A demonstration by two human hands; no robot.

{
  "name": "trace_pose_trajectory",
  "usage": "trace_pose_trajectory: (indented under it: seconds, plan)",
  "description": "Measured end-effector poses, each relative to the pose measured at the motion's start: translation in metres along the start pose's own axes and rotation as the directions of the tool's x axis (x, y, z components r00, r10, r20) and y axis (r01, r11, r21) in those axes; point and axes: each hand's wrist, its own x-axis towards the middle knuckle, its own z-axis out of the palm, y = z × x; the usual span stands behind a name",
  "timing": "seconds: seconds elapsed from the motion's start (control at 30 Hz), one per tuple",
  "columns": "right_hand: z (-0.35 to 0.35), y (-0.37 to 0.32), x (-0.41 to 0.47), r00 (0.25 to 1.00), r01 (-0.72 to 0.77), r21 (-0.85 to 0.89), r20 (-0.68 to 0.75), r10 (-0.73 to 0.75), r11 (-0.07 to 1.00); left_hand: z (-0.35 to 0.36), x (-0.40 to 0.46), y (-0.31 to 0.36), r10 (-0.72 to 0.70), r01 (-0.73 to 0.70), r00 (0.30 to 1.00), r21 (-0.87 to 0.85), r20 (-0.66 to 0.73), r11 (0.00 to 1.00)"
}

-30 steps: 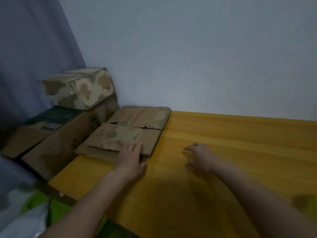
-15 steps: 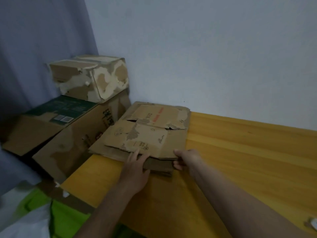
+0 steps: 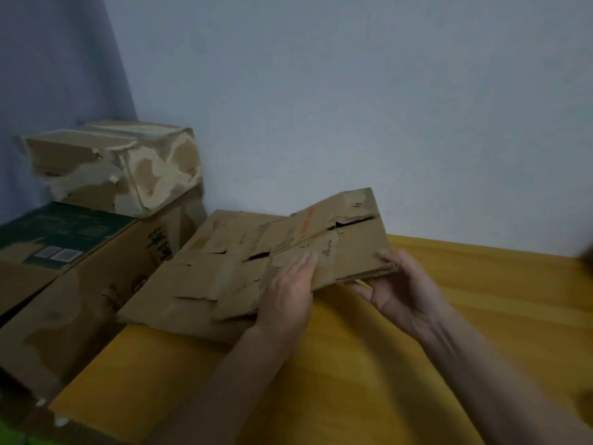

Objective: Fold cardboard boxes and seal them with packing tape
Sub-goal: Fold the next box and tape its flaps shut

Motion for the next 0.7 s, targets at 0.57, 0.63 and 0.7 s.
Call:
trace_pose_trajectory:
  seconds: [0.57,0.63,0.7]
  plan:
    - [-0.034,-0.113,-0.122,0.932,0.089,-0.257,-0.319,-0.171,0.962,0.027,-0.035,0.161,0.319,0.224,0.752,-0.678,0.577,0.7]
    - [-0.034,-0.108,-0.134,0.948,0.071,-0.279,-0.278,-0.152,0.958,0.028,-0.025,0.168,0.138,0.322,0.834,-0.675,0.534,0.664]
    - [-0.034,-0.101,-0.142,0.96,0.07,-0.317,-0.236,-0.15,0.946,0.029,-0.017,0.174,-0.026,0.366,0.882,-0.651,0.47,0.665]
